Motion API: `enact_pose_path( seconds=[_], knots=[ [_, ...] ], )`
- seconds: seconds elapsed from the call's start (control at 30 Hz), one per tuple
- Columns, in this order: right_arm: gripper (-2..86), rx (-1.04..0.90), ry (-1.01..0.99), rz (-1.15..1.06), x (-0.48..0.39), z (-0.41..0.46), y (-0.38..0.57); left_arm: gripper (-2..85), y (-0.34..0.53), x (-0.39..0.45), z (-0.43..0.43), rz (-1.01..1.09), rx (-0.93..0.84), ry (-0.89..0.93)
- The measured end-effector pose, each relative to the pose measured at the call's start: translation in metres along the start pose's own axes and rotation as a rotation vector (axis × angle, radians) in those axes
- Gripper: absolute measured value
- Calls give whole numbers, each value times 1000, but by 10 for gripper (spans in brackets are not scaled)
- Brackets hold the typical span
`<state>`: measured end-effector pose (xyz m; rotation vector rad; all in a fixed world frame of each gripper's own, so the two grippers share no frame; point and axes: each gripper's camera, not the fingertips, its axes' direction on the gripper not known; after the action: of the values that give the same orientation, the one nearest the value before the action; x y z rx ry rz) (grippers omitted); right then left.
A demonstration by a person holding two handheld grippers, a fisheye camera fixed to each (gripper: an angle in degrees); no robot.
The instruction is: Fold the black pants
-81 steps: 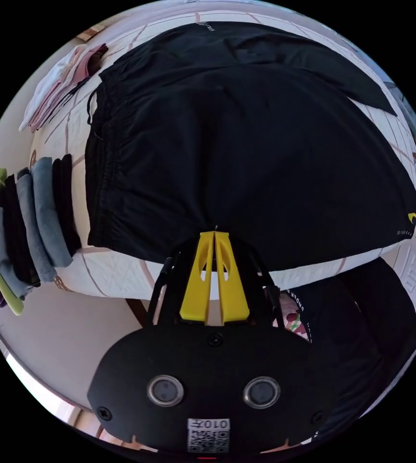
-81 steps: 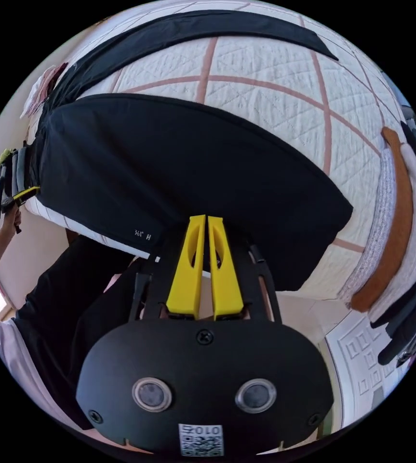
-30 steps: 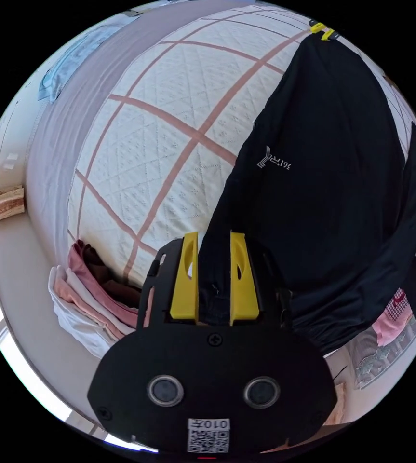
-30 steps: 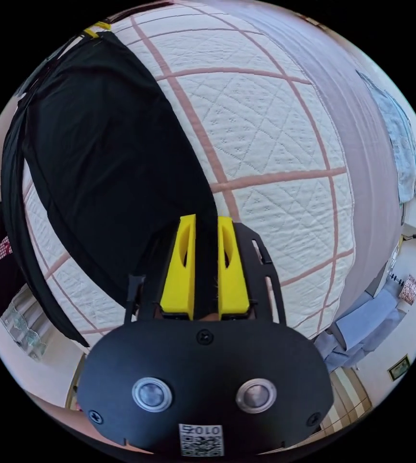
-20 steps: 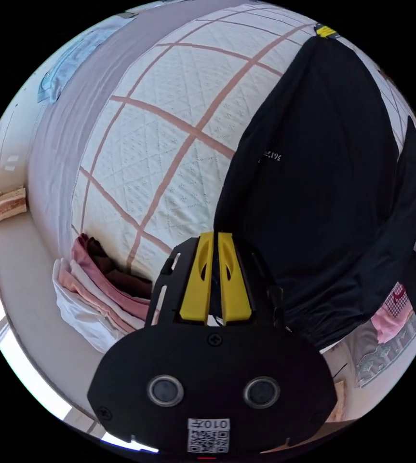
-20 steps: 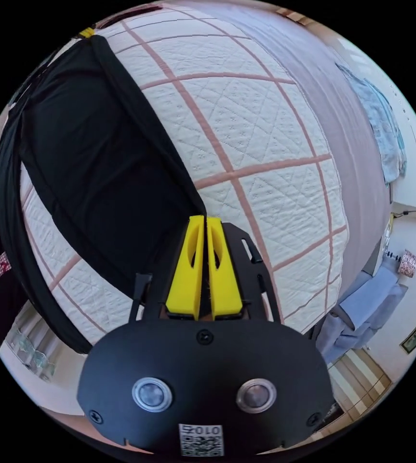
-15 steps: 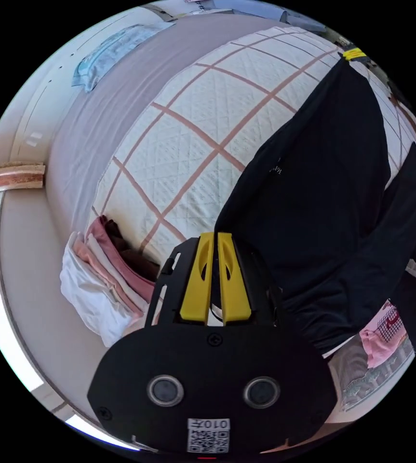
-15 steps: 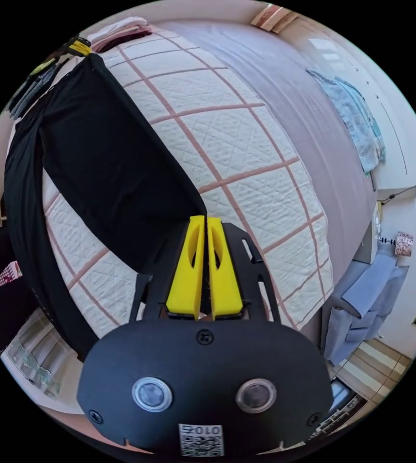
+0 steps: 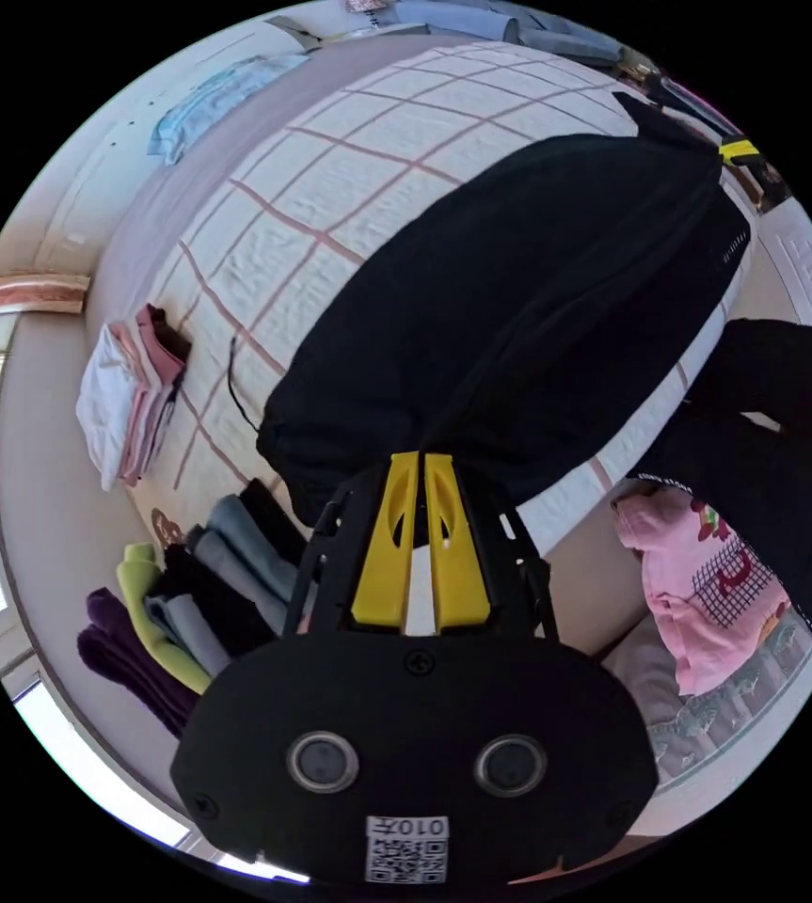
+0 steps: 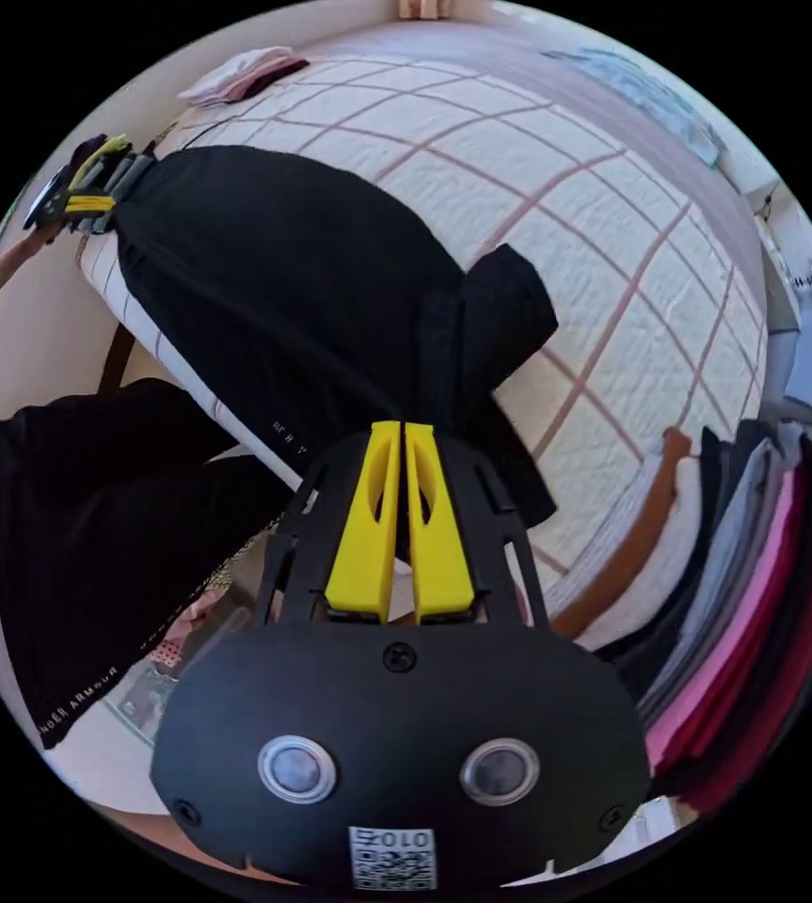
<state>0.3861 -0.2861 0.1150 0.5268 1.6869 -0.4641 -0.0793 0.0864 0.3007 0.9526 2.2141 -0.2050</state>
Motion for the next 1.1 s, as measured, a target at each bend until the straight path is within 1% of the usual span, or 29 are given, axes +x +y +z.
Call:
enact_pose_path(
  seconds=[0.07,0.13,0.33,0.63,0.7,0.77,0.83,0.9,1.0,1.07,1.1],
  knots=[
    [28,-45,-23,26,-5,27,0,-2,3,24,28,41,-83,18],
    [29,-67,-31,30,-7,40,1,-1,5,35,38,74,-113,9],
    [30,-56,-45,43,-11,51,28,-1,10,44,25,125,-74,-26],
    [31,-95,-36,86,-23,120,43,-1,21,68,27,196,-93,-47],
    [33,-98,-79,110,-22,141,51,0,20,72,29,195,-112,-43],
    [40,-96,-146,126,-23,151,62,1,17,79,32,218,-171,-31],
    [49,-57,-190,170,-24,155,80,2,19,82,31,207,-209,-39],
    [60,17,-222,274,-22,155,109,1,25,85,27,168,-238,-13],
    [67,134,-170,422,-17,148,135,1,35,90,16,55,-253,48],
    [71,226,-132,477,-13,147,138,-1,27,97,-7,-31,-197,80],
    [73,272,-117,491,-11,151,134,-1,21,101,-14,-39,-173,93]
  ],
)
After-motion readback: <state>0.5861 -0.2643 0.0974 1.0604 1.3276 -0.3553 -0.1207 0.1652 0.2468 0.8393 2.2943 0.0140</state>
